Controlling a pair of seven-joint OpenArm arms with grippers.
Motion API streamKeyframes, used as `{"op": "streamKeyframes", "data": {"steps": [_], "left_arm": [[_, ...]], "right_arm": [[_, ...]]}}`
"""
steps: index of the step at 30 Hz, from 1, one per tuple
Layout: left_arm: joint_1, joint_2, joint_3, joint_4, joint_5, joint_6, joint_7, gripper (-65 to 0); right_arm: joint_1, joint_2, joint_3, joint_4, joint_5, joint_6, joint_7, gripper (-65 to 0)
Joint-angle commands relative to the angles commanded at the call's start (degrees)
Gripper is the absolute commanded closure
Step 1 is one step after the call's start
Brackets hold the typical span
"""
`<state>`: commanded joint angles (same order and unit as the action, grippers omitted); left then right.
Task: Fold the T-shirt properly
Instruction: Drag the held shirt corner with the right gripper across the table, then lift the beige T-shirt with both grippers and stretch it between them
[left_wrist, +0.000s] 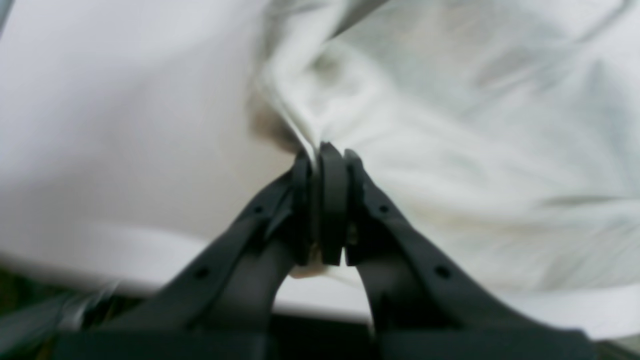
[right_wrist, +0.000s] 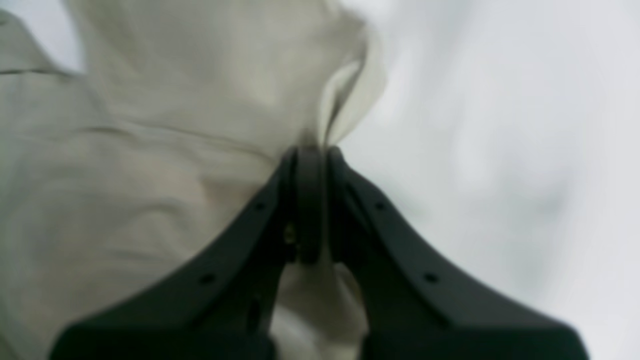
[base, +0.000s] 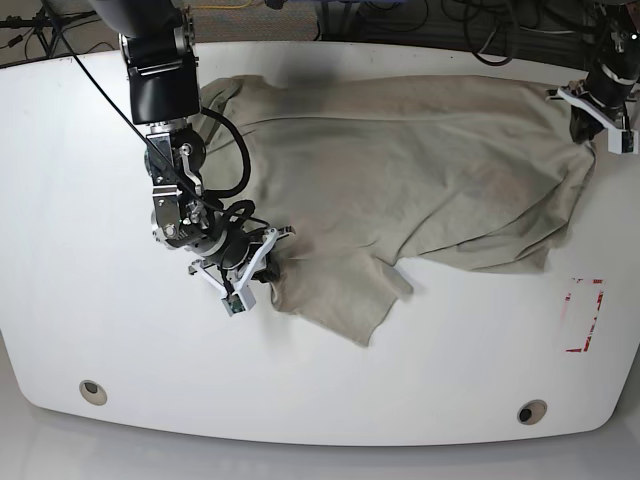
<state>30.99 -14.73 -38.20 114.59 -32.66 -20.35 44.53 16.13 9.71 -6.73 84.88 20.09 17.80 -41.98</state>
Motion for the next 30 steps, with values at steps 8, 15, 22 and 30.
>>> {"op": "streamKeyframes", "data": {"steps": [8, 15, 22, 30], "left_arm": [[-8.97, -0.26, 0.18, 0.0, 0.0, -0.09, 0.0, 0.0], [-19.16, -2.46, 0.44, -0.09, 0.09, -0.09, 0.0, 0.0], [-30.15, -2.9, 4.4, -0.26, 0.35, -0.09, 0.0, 0.0], [-41.93, -4.31, 7.21, -0.18, 3.52, -0.09, 0.0, 0.0]], "right_arm": [[4.57, 1.32, 0.09, 4.75, 0.0, -1.85, -3.78, 0.0], [10.81, 4.22, 2.02, 2.02, 0.53, -1.41, -3.16, 0.0], [17.14, 7.47, 2.2, -0.35, 0.62, -1.23, -2.9, 0.0], [25.76, 9.32, 2.2, -2.46, 0.7, -1.14, -0.7, 0.0]]}}
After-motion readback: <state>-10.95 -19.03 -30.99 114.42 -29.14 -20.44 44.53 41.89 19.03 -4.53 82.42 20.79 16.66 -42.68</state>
